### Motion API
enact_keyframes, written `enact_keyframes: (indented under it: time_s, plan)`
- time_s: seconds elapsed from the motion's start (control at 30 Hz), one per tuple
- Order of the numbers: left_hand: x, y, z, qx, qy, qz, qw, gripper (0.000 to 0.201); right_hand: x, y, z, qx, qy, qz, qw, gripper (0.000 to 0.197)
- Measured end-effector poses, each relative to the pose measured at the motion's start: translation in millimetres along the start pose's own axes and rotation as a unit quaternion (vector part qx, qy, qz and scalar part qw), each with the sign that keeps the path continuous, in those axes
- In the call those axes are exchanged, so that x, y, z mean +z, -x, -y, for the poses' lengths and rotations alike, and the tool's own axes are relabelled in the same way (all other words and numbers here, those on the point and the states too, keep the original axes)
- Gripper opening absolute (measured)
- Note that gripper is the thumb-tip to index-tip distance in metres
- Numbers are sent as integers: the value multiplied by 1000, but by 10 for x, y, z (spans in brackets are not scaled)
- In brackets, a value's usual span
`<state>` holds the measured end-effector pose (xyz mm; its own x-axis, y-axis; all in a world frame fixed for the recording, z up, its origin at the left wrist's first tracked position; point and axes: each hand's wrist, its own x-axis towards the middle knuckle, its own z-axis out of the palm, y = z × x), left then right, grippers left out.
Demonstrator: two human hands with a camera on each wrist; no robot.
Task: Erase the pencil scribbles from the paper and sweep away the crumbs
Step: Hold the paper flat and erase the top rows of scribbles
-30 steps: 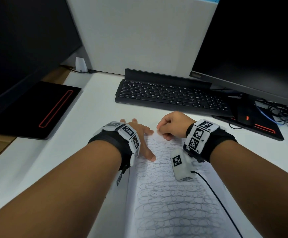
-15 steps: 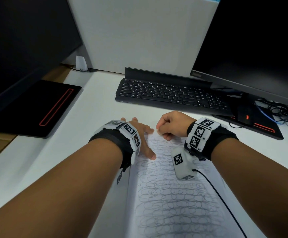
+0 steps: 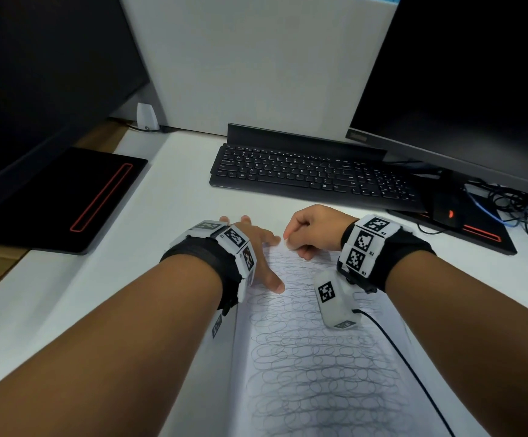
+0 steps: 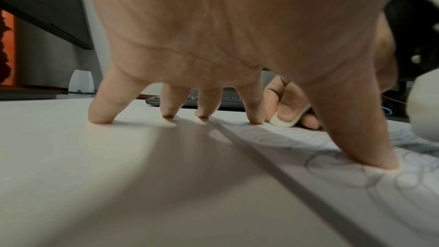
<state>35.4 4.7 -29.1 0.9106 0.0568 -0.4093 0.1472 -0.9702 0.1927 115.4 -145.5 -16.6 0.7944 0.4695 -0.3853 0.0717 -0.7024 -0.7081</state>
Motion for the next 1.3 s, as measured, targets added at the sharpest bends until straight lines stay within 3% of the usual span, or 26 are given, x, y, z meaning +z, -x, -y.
enact_keyframes:
  time_s: [0.07, 0.17, 0.27, 0.4, 0.5, 0.63, 0.73, 0.87, 0.97, 1.1, 1.23, 1.3]
  plan:
    - [3, -9, 2, -1, 0, 0, 1000, 95, 9, 5, 1, 6, 2, 15, 1000, 7]
    - [9, -16, 8, 0, -2, 0, 1000, 95, -5, -29, -26, -2, -5, -26, 1000, 7]
    - [7, -18, 7, -3, -2, 1, 1000, 95, -9, -22, -13, 2, -2, 22, 1000, 7]
    - [15, -25, 6, -1, -5, -1, 1000, 95, -24, -34, -37, 0, -7, -21, 1000, 7]
    - [22, -21, 16, -1, -1, -4, 1000, 96, -17, -24, -20, 9, -3, 30, 1000, 8]
    - [15, -19, 2, 4, -3, -12, 1000, 95, -32, -38, -40, 3, -6, -15, 1000, 7]
    - [8, -9, -1, -1, -4, -8, 1000, 94, -26, -13, -32, 11, -7, 35, 999, 7]
    - [26, -24, 4, -1, -6, -12, 1000, 95, -34, -28, -64, 0, -10, -22, 1000, 6]
    - [30, -14, 7, -4, 0, -6, 1000, 95, -33, -21, -63, 5, -11, 18, 1000, 7]
    - [28, -15, 2, 0, 0, -11, 1000, 95, -45, -42, -79, 0, -14, -21, 1000, 7]
    - [32, -15, 8, -1, -2, -10, 1000, 95, -42, -26, -69, 4, -9, 22, 1000, 6]
    - [25, -13, 3, -1, -9, -7, 1000, 95, -58, -51, -77, 4, -9, -13, 1000, 7]
